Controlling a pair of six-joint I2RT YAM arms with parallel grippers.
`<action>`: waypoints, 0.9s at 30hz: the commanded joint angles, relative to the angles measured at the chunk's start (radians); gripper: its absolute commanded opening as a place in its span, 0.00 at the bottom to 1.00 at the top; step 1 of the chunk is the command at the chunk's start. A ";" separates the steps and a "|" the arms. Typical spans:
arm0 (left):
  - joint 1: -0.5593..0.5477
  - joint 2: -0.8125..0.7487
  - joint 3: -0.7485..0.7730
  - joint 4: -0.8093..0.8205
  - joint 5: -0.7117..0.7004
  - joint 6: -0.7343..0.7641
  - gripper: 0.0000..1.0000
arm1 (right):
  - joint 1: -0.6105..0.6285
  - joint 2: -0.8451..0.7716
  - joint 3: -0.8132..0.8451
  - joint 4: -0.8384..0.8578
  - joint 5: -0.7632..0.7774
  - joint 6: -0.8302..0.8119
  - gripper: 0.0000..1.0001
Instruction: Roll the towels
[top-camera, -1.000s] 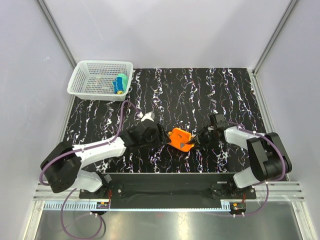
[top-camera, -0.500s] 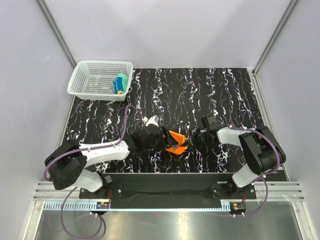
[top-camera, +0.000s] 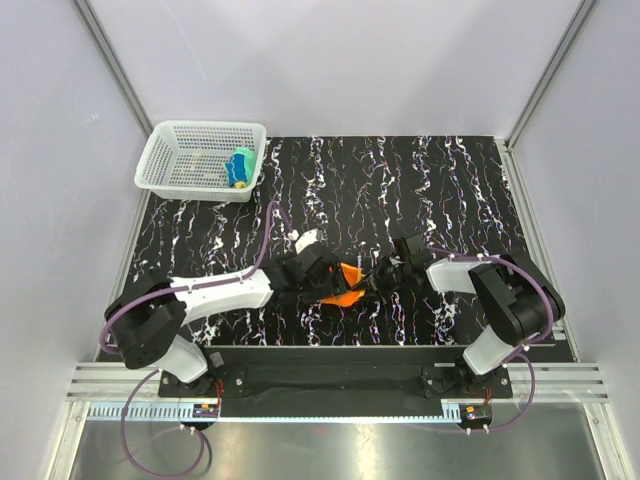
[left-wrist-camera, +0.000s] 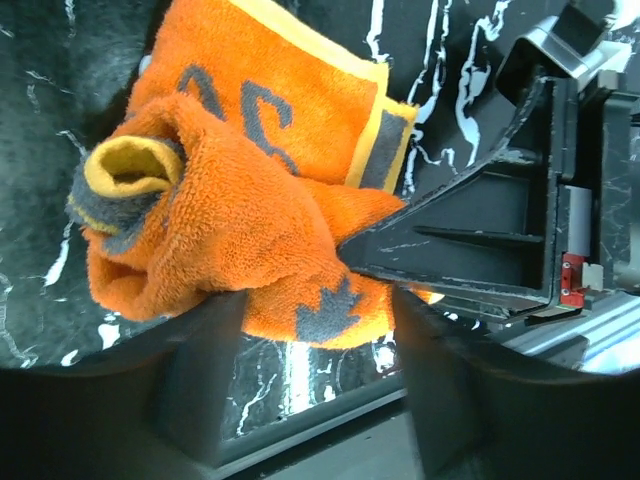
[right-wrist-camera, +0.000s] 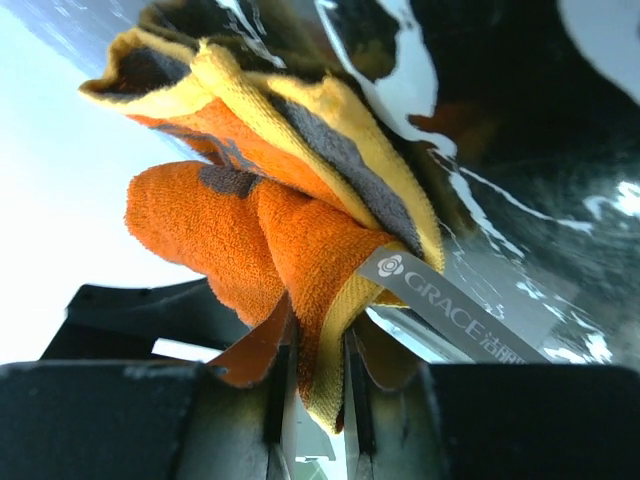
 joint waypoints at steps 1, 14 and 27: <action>0.004 -0.064 0.018 -0.100 -0.064 -0.018 0.73 | 0.026 0.023 -0.070 0.019 -0.049 0.116 0.22; 0.023 -0.093 -0.111 0.000 -0.098 -0.094 0.85 | 0.069 0.037 -0.086 0.153 -0.088 0.217 0.21; 0.092 -0.018 -0.085 0.000 -0.158 -0.028 0.74 | 0.261 0.164 -0.098 0.426 -0.106 0.403 0.22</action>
